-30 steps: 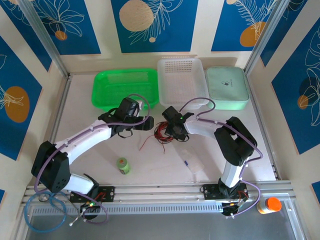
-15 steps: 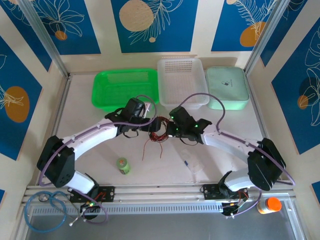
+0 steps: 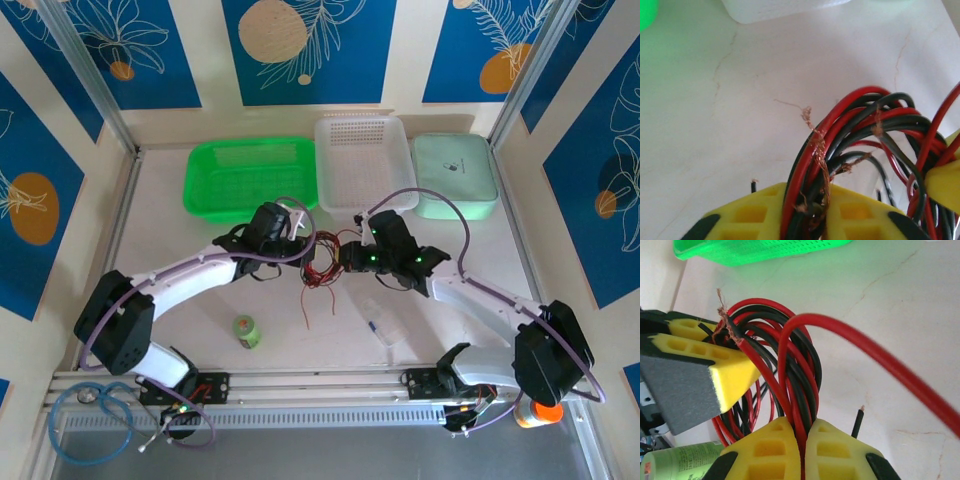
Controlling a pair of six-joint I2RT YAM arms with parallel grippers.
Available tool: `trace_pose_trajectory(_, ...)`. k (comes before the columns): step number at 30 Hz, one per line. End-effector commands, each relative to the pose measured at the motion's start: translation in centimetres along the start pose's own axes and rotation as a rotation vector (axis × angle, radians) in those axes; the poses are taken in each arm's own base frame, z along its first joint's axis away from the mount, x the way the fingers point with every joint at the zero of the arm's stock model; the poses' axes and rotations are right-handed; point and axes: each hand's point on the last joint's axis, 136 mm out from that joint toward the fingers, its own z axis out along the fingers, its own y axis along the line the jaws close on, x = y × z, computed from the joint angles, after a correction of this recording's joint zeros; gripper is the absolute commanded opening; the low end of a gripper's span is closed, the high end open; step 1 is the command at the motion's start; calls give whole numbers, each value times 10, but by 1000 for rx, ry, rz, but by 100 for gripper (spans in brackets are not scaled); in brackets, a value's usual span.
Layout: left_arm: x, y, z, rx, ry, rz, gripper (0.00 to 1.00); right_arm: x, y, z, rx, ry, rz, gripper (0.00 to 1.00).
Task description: Untangle the cables
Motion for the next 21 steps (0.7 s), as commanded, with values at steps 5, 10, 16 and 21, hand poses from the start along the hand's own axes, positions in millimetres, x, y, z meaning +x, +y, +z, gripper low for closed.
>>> trace_pose_trajectory(5,-4,3,-2,-40,-32,-2,0,-4,-19,-3,92,24,64,0)
trace_pose_trajectory(10,12,34,12,-197,65,-55,0,19,-55,16,315,159,160,3)
trace_pose_trajectory(16,44,66,34,-319,140,-164,0,44,-68,29,507,294,186,30)
trace_pose_trajectory(21,58,80,36,-403,161,-202,0,58,-49,30,583,358,133,39)
